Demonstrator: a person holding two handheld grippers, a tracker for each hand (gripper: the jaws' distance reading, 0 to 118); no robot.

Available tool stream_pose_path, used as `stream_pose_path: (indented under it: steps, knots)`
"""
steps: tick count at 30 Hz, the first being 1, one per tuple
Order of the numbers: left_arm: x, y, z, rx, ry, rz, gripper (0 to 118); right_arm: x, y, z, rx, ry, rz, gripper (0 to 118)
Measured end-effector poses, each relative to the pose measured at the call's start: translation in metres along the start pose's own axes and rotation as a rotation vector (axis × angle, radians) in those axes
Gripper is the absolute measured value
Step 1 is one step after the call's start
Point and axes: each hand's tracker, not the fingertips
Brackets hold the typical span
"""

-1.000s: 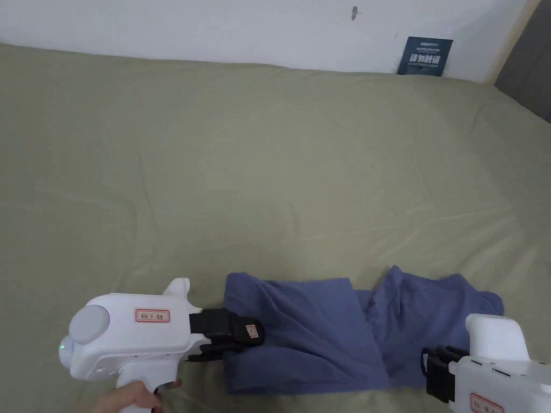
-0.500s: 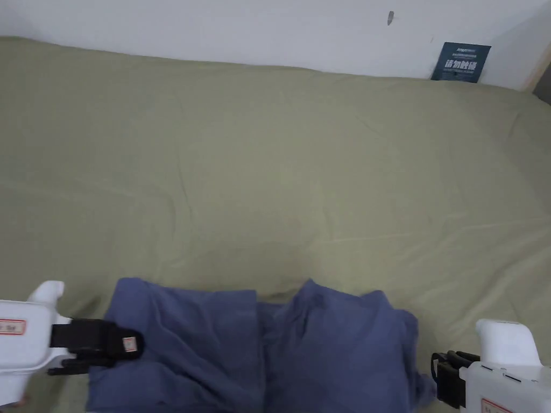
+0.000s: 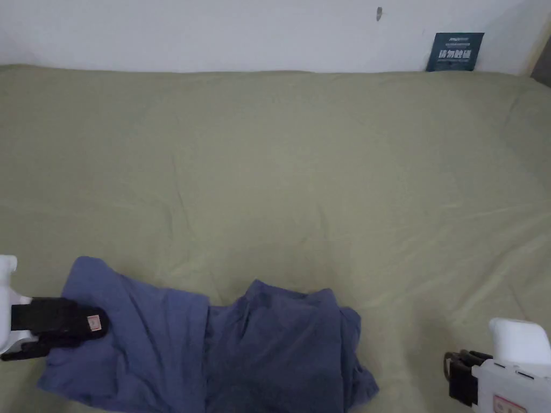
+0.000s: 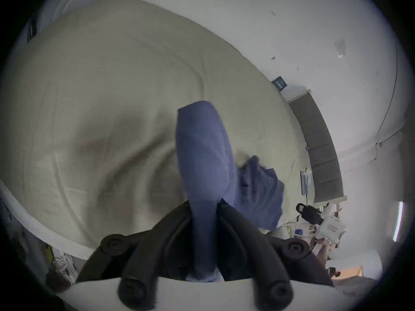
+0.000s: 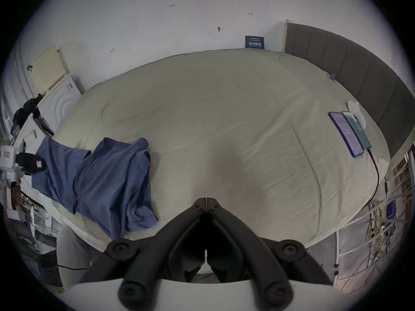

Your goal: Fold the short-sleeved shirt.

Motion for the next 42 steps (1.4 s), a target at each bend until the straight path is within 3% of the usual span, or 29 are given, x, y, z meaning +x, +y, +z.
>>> stream_pose_path:
  steps: [2,6,13,14,15,17,20,23,25,26,28,33,37,42]
  knots:
    - [0.038,0.005,0.000,-0.008,-0.030,-0.017,11,0.009,0.000,0.004,0.028,-0.002,-0.017,0]
    - [0.118,0.004,-0.024,-0.038,0.012,-0.228,11,0.026,0.001,0.009,0.048,0.006,-0.049,0]
    - [0.200,-0.021,-0.151,-0.244,-0.117,-0.338,12,0.048,-0.009,0.007,0.047,-0.001,-0.122,0]
    - [0.206,-0.023,-0.171,-0.289,-0.124,-0.362,21,0.050,-0.010,0.007,0.043,0.001,-0.129,0]
    - [0.211,-0.028,-0.184,-0.332,-0.135,-0.340,39,0.052,-0.011,0.006,0.037,0.001,-0.132,0]
    - [0.222,-0.036,-0.204,-0.371,-0.208,-0.370,89,0.054,-0.015,0.007,0.031,-0.011,-0.132,0]
    - [0.224,-0.035,-0.202,-0.347,-0.200,-0.379,90,0.057,-0.017,0.010,0.025,-0.022,-0.131,0]
    - [0.203,-0.024,-0.181,-0.258,-0.121,-0.385,87,0.059,-0.018,0.012,0.027,-0.027,-0.135,0]
    - [0.181,-0.018,-0.165,-0.193,-0.076,-0.370,73,0.060,-0.017,0.012,0.032,-0.033,-0.138,0]
    - [0.169,-0.016,-0.159,-0.165,-0.029,-0.358,46,0.060,-0.017,0.012,0.035,-0.033,-0.142,0]
    - [0.147,-0.017,-0.155,-0.145,0.045,-0.310,8,0.059,-0.016,0.011,0.037,-0.025,-0.146,0]
    - [0.121,-0.036,-0.169,-0.173,0.029,-0.232,1,0.048,-0.014,0.007,0.039,-0.021,-0.126,0]
    - [0.148,-0.053,-0.190,-0.172,0.036,-0.317,1,0.044,-0.014,0.006,0.039,-0.007,-0.122,0]
    - [0.178,-0.066,-0.213,-0.186,-0.001,-0.326,1,0.043,-0.015,0.006,0.031,-0.015,-0.105,0]
